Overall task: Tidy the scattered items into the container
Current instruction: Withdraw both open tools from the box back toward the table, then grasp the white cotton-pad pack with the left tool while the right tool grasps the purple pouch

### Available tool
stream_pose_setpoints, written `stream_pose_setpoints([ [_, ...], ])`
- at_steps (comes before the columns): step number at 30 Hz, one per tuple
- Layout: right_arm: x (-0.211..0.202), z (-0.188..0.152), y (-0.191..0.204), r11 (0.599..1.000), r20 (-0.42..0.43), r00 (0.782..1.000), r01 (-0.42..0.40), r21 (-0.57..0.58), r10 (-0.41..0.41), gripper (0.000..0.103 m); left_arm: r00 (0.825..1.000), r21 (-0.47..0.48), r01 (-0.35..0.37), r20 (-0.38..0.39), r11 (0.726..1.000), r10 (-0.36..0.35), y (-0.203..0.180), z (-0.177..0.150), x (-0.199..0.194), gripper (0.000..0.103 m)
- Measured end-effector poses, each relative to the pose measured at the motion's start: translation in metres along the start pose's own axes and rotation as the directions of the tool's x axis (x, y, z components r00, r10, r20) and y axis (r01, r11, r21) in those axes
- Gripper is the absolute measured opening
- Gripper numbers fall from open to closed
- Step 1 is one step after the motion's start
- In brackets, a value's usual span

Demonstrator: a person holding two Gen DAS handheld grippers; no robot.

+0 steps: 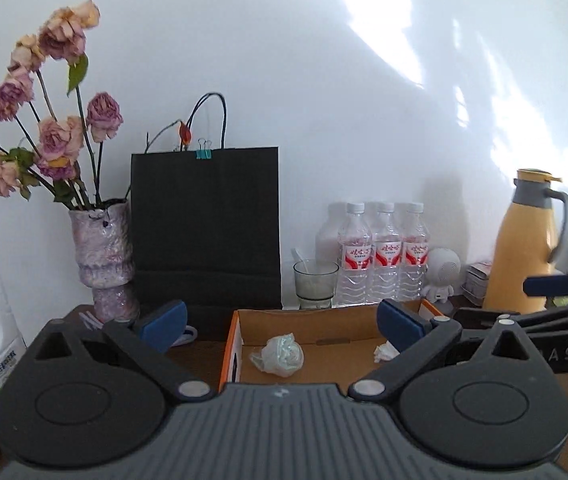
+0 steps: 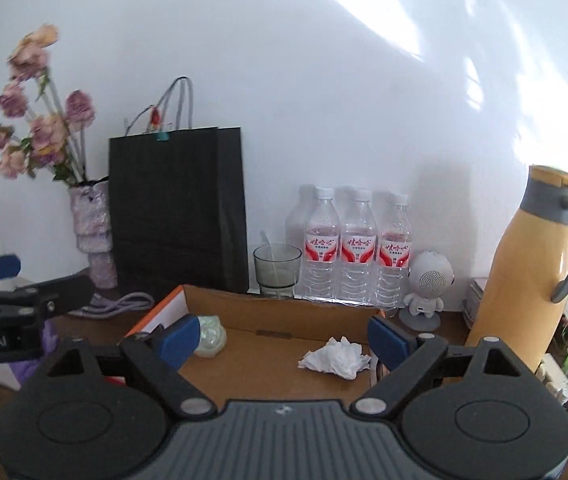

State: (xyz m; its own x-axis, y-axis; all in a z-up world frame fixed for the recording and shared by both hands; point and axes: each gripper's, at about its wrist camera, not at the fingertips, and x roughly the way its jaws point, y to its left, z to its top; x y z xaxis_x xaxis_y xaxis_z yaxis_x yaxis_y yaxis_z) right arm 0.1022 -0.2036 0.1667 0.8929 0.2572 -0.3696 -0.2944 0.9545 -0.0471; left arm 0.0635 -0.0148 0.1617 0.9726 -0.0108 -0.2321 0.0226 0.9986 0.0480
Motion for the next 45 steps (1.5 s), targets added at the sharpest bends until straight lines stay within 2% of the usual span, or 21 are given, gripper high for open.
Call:
stream_pose_setpoints([
  [3,-0.043,-0.031,0.016,1.000,0.039,0.999,0.013,-0.029,-0.012,0.093,1.000,0.016,-0.005,-0.006,1.000,0.005,0.001,-0.041,-0.039,0.103],
  [5,-0.076,-0.061,0.019,1.000,0.056,0.998,-0.013,-0.010,0.013,0.098,1.000,0.002,-0.008,-0.022,1.000,0.008,0.001,-0.074,-0.069,0.103],
  [7,-0.104,-0.094,0.024,1.000,0.051,0.998,-0.026,0.003,0.026,0.098,0.999,-0.011,-0.010,-0.037,1.000,0.010,-0.001,-0.103,-0.099,0.103],
  [10,-0.139,-0.143,0.037,1.000,0.034,0.999,-0.014,-0.013,0.015,0.098,0.994,-0.037,0.022,-0.105,0.999,-0.026,-0.002,-0.141,-0.132,0.103],
  [13,-0.152,-0.179,0.042,0.999,-0.042,0.998,-0.037,0.020,0.038,0.098,0.979,-0.025,0.047,-0.199,0.999,-0.051,-0.006,-0.164,-0.141,0.103],
  [16,-0.149,-0.195,0.044,1.000,-0.084,0.996,-0.025,0.006,0.025,0.098,0.976,0.027,0.082,-0.207,0.996,-0.075,-0.013,-0.170,-0.142,0.103],
  [18,-0.141,-0.190,0.039,1.000,-0.077,0.997,0.006,0.005,-0.006,0.098,0.978,0.040,0.085,-0.193,0.996,-0.075,-0.013,-0.165,-0.133,0.103],
  [22,-0.113,-0.174,0.020,0.996,-0.091,0.995,0.039,0.075,-0.032,0.098,0.984,0.051,0.057,-0.169,0.997,-0.047,-0.005,-0.144,-0.091,0.103],
  [24,-0.096,-0.170,0.011,0.993,-0.109,0.994,0.036,0.109,-0.024,0.098,0.989,0.103,0.081,-0.134,0.991,-0.067,0.003,-0.129,-0.065,0.103],
  [28,-0.062,-0.163,-0.004,0.987,-0.153,0.988,0.032,0.158,-0.008,0.095,0.983,0.265,0.176,-0.103,0.948,-0.154,0.021,-0.109,-0.007,0.103],
  [30,-0.047,-0.162,-0.015,0.978,-0.169,0.986,0.029,0.209,0.007,0.090,0.976,0.295,0.210,-0.120,0.932,-0.181,0.030,-0.108,0.020,0.103],
  [32,-0.037,-0.162,-0.026,0.959,-0.161,0.987,0.025,0.281,0.021,0.084,0.960,0.263,0.267,-0.162,0.927,-0.230,0.039,-0.109,0.043,0.103],
  [34,-0.027,-0.164,-0.038,0.934,-0.158,0.987,0.024,0.355,0.034,0.084,0.938,0.191,0.320,-0.199,0.928,-0.283,0.048,-0.112,0.060,0.103],
  [37,-0.013,-0.168,-0.048,0.911,-0.175,0.983,0.026,0.412,0.051,0.082,0.920,0.119,0.342,-0.246,0.932,-0.306,0.055,-0.118,0.077,0.103],
  [39,-0.004,-0.170,-0.050,0.902,-0.191,0.980,0.030,0.432,0.059,0.080,0.919,0.109,0.337,-0.256,0.935,-0.301,0.055,-0.121,0.082,0.103],
  [40,-0.001,-0.171,-0.051,0.897,-0.195,0.979,0.030,0.442,0.064,0.076,0.919,0.108,0.338,-0.254,0.935,-0.303,0.055,-0.122,0.082,0.101],
  [41,0.002,-0.171,-0.051,0.892,-0.197,0.978,0.027,0.452,0.070,0.065,0.917,0.104,0.347,-0.245,0.932,-0.314,0.056,-0.122,0.080,0.096],
  [42,0.005,-0.171,-0.051,0.889,-0.197,0.977,0.019,0.457,0.081,0.058,0.915,0.099,0.355,-0.241,0.930,-0.324,0.056,-0.121,0.078,0.087],
  [43,0.006,-0.169,-0.049,0.890,-0.191,0.978,0.010,0.456,0.087,0.045,0.916,0.096,0.348,-0.249,0.933,-0.316,0.055,-0.120,0.076,0.085],
  [45,0.003,-0.163,-0.041,0.913,-0.181,0.982,0.023,0.406,0.055,0.029,0.923,0.079,0.319,-0.254,0.944,-0.290,0.054,-0.118,0.069,0.085],
])
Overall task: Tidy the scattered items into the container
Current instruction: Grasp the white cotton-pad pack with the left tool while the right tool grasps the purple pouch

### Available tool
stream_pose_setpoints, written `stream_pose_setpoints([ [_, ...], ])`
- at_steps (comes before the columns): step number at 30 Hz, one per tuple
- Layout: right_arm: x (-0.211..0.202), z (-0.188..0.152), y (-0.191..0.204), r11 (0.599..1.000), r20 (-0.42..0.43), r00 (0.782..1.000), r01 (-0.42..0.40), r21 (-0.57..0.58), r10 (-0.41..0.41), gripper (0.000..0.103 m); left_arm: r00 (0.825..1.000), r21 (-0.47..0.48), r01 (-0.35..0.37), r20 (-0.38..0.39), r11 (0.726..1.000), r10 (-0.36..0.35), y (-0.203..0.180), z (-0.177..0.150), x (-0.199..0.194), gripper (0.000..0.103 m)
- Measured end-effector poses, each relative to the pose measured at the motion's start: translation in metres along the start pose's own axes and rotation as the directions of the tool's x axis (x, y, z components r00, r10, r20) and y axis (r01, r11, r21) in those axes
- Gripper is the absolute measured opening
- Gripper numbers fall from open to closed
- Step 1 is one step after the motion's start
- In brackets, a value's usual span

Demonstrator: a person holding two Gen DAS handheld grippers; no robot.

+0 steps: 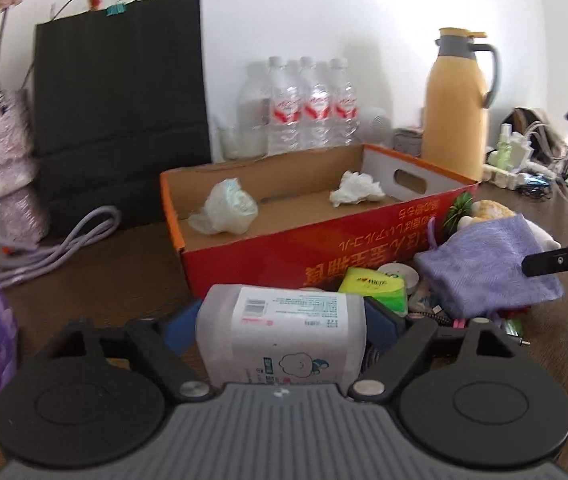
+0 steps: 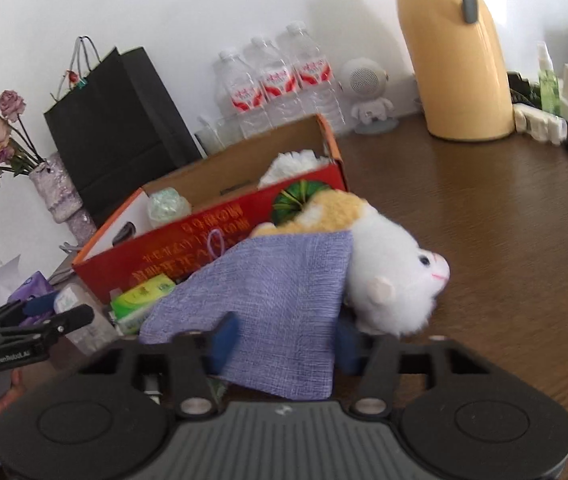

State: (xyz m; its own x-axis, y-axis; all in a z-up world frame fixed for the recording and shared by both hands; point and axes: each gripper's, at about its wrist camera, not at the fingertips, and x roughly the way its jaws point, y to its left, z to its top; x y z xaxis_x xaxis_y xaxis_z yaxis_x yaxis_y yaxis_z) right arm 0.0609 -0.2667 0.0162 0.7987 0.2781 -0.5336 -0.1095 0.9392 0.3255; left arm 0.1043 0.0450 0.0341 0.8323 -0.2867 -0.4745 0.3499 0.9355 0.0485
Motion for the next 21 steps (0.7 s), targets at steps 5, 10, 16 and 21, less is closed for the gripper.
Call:
stream_pose_setpoints([
  [5,-0.027,-0.002,0.037,0.979,0.071,0.997,0.015,-0.203,0.000,0.005,0.990,-0.045,-0.125,0.068,0.991,0.128,-0.013,-0.001,-0.049,0.085],
  [10,-0.072,-0.010,0.083,0.924,0.118,0.979,-0.112,-0.365,0.165,0.003,0.981,-0.073,-0.172,0.080,0.982,0.177,-0.028,-0.006,-0.115,0.085],
  [16,-0.142,-0.013,0.104,0.843,0.097,0.901,-0.353,-0.407,0.424,0.003,0.976,-0.011,-0.195,-0.103,0.981,0.193,-0.034,-0.018,-0.172,0.085],
  [21,-0.135,-0.019,0.062,0.940,0.043,0.964,-0.244,-0.237,0.261,0.003,0.962,-0.028,-0.134,-0.244,0.991,0.123,-0.048,-0.038,-0.175,0.085],
])
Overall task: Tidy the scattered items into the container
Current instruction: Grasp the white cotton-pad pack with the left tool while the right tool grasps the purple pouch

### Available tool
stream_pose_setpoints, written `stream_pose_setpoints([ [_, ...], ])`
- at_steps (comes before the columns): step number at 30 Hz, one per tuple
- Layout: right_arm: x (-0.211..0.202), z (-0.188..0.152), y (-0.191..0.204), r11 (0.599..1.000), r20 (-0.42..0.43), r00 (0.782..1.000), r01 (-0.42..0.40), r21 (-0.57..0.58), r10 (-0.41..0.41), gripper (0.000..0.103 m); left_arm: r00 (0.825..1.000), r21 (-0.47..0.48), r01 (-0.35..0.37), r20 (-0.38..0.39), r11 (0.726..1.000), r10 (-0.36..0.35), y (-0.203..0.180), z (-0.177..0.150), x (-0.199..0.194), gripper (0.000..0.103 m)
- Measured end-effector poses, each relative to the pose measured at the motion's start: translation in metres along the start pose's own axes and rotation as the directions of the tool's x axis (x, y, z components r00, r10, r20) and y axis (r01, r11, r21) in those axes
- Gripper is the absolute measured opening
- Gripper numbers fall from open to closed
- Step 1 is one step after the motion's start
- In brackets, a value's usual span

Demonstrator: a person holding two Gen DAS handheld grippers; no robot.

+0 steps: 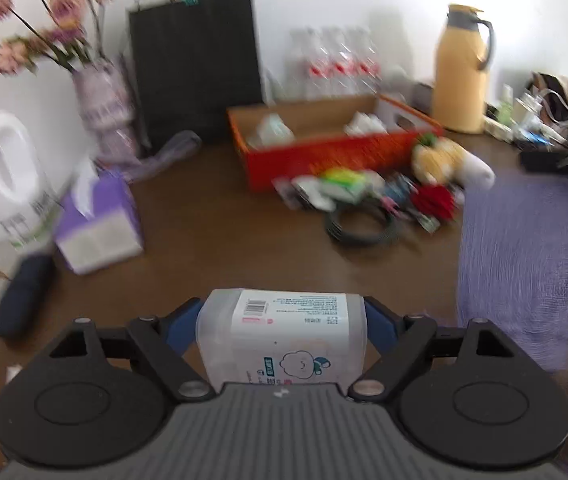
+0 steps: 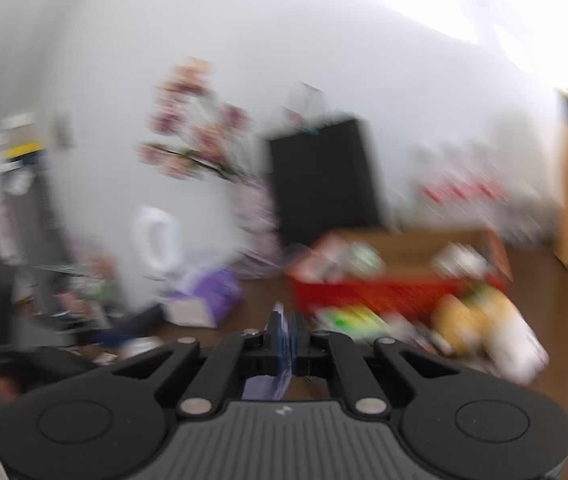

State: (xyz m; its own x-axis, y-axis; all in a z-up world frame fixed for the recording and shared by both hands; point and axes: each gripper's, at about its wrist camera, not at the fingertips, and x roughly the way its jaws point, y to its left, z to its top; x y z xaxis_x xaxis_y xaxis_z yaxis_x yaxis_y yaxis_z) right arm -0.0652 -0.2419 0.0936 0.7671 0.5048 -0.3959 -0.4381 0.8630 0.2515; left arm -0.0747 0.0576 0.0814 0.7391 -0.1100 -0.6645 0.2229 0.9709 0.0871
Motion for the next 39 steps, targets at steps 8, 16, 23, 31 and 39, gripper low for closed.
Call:
stream_pose_setpoints([
  [8,0.026,-0.046,-0.009,0.986,-0.160,0.973,0.166,-0.031,-0.168,0.012,0.999,0.010,0.010,-0.040,1.000,-0.010,-0.033,-0.001,0.059,0.084],
  [16,0.002,-0.060,0.018,0.964,-0.248,0.961,-0.174,-0.202,0.122,0.057,0.999,-0.041,-0.001,-0.043,0.999,-0.001,-0.029,-0.019,0.071,0.095],
  [23,0.014,-0.090,0.035,0.913,-0.361,0.926,-0.239,-0.332,0.111,0.058,1.000,-0.114,-0.003,-0.005,0.993,0.002,-0.019,-0.027,0.064,0.099],
  [31,0.052,-0.084,0.036,0.964,-0.227,0.944,0.202,-0.170,-0.238,0.063,0.998,-0.168,-0.062,0.011,0.984,0.065,-0.025,-0.026,0.069,0.091],
  [39,0.041,-0.055,-0.005,0.993,-0.252,0.966,0.026,-0.113,-0.054,0.081,0.998,-0.181,-0.045,0.038,0.983,0.053,-0.025,-0.023,0.066,0.089],
])
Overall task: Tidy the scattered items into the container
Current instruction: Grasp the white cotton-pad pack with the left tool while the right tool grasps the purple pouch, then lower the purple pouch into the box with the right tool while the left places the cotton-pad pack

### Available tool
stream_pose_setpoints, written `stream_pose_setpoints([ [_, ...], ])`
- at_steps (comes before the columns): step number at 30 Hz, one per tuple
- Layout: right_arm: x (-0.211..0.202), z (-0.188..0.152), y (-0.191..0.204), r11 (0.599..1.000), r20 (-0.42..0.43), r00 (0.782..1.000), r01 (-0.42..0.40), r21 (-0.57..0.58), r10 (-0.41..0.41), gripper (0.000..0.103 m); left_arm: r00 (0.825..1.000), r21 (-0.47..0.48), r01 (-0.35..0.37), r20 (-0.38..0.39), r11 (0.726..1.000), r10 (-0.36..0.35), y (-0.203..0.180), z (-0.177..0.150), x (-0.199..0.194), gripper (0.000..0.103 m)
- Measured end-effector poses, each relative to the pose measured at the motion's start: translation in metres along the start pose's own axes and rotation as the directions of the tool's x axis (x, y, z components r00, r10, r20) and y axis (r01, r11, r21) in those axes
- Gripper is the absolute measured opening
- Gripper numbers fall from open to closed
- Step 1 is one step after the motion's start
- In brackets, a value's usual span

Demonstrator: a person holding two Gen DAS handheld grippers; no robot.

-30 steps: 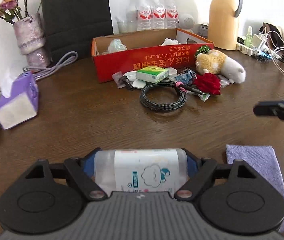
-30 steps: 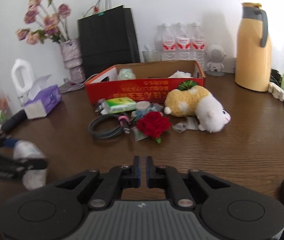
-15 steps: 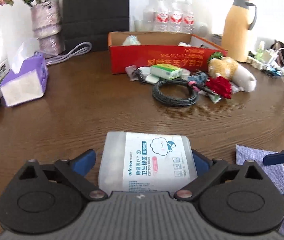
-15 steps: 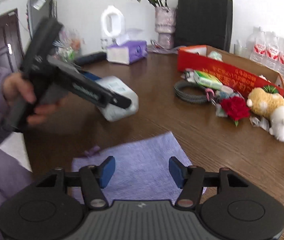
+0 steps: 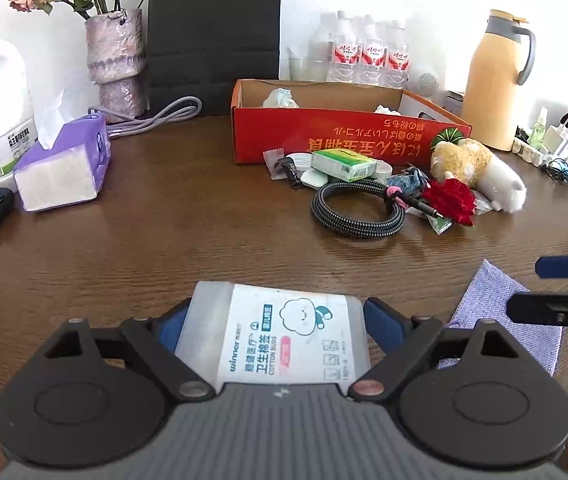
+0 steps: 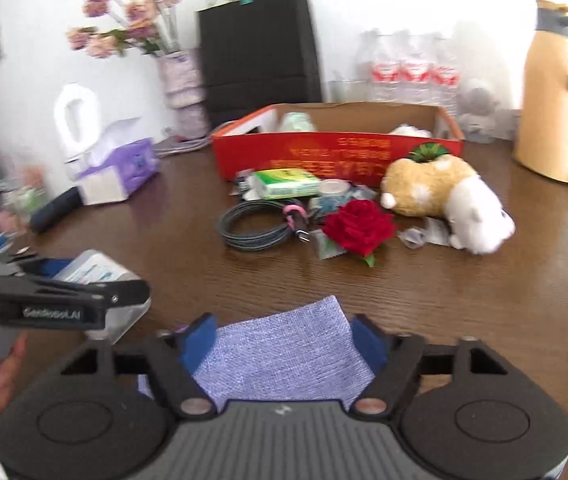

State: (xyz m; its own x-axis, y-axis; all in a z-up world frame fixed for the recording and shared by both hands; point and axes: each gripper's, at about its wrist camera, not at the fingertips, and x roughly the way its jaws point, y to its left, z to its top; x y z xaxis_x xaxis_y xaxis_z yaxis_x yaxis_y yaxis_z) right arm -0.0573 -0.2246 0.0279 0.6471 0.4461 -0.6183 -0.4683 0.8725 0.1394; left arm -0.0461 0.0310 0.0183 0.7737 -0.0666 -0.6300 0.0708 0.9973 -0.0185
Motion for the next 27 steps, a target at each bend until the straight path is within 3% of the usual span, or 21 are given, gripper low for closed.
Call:
stream_pose_setpoints([
  [3,0.007,0.003,-0.004,0.996,-0.037,0.999,0.016,-0.093,-0.019,0.076,1.000,-0.021,0.002,-0.008,1.000,-0.002,0.003,0.001,0.003,0.086],
  [6,0.018,0.003,0.004,0.983,-0.081,0.992,0.082,-0.165,-0.096,0.053,1.000,-0.031,-0.013,-0.007,0.999,0.013,0.002,0.002,0.005,0.085],
  [11,0.023,0.004,-0.001,0.995,-0.106,0.992,0.056,-0.084,-0.064,0.039,1.000,-0.037,-0.020,0.003,0.999,0.020,0.000,-0.002,0.004,0.084],
  [12,0.022,0.002,0.000,0.995,-0.106,0.992,0.058,-0.086,-0.067,0.033,1.000,-0.037,-0.021,0.007,0.999,0.021,0.000,-0.003,0.003,0.084],
  [13,0.020,0.002,0.002,0.995,-0.110,0.992,0.051,-0.081,-0.060,0.009,1.000,-0.037,-0.022,0.010,0.999,0.022,-0.001,-0.004,0.002,0.084],
  [14,0.019,0.000,0.004,0.996,-0.115,0.992,0.043,-0.075,-0.052,0.003,1.000,-0.039,-0.023,0.012,0.999,0.023,-0.002,-0.005,0.001,0.084],
  [17,0.016,-0.009,0.015,0.990,-0.076,0.992,0.095,-0.104,-0.103,0.002,0.999,-0.048,-0.031,0.029,0.998,0.033,-0.006,-0.007,-0.004,0.084],
  [21,-0.003,-0.012,0.022,0.991,0.040,0.991,0.129,-0.040,-0.128,0.002,0.994,-0.078,0.001,0.112,0.997,0.007,-0.008,-0.005,-0.023,0.083],
  [27,-0.033,0.032,0.021,0.988,0.206,0.969,0.150,-0.043,-0.138,0.002,0.978,-0.068,0.029,0.209,0.997,-0.014,-0.014,0.033,-0.028,0.083],
])
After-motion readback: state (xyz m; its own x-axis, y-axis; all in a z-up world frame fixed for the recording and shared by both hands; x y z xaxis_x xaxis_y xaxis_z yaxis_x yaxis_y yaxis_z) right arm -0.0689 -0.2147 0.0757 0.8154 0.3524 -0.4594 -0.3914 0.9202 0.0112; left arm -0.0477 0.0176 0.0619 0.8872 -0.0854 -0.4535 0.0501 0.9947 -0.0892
